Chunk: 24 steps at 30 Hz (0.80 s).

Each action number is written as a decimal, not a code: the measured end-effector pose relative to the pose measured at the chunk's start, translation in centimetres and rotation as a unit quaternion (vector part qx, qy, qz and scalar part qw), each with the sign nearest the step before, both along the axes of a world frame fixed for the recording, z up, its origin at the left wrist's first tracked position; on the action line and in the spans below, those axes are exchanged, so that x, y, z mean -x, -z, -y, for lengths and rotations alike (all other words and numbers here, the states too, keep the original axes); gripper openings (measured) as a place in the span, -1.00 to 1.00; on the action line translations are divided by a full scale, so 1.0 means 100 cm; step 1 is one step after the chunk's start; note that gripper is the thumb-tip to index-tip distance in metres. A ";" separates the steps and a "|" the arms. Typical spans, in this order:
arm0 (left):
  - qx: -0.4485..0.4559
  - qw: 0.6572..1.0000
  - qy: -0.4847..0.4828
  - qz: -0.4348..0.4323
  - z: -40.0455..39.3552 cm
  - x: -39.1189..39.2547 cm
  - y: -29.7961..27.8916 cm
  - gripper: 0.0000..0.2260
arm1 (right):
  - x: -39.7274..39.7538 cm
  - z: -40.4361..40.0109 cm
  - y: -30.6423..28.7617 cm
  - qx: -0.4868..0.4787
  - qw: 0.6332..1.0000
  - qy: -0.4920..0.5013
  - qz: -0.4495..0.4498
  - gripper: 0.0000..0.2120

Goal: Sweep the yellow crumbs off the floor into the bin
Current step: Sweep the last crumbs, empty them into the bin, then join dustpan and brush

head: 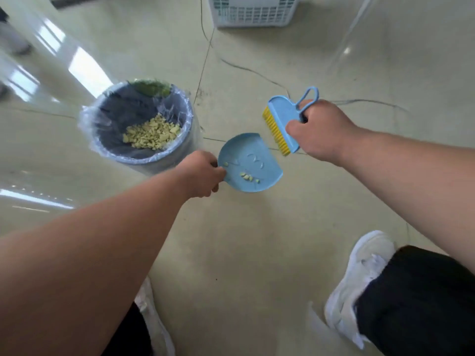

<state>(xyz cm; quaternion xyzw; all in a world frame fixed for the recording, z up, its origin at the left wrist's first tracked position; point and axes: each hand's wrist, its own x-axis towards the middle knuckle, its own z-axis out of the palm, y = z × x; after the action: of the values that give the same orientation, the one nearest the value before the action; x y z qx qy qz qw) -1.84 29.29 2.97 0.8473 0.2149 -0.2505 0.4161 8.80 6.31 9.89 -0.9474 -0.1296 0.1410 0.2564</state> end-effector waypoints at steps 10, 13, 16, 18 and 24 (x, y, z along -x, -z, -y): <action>0.055 0.993 -0.096 0.047 -0.052 0.011 -0.197 -0.89 | 0.021 -0.028 -0.171 -0.251 0.967 0.037 0.028 -0.74; 0.080 0.992 -0.059 0.073 -0.085 0.021 -0.218 -0.89 | 0.030 -0.051 -0.183 -0.308 0.950 0.057 0.010 -0.92; 0.151 0.970 -0.186 0.047 -0.107 0.028 -0.214 -0.79 | 0.035 -0.072 -0.178 -0.342 0.937 0.070 -0.034 -0.82; 0.123 0.973 -0.194 0.013 -0.118 0.029 -0.209 -0.75 | 0.033 -0.085 -0.168 -0.367 0.925 0.072 -0.073 -0.73; 0.094 0.963 -0.253 0.012 -0.150 0.021 -0.201 -0.71 | 0.018 -0.133 -0.137 -0.378 0.910 0.087 -0.144 -0.59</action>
<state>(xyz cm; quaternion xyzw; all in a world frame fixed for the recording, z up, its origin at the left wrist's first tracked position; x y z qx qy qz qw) -3.92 44.28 23.10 0.7252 0.3932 -0.1459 0.5461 7.01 19.59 23.55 -0.7564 -0.0519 0.1934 0.6227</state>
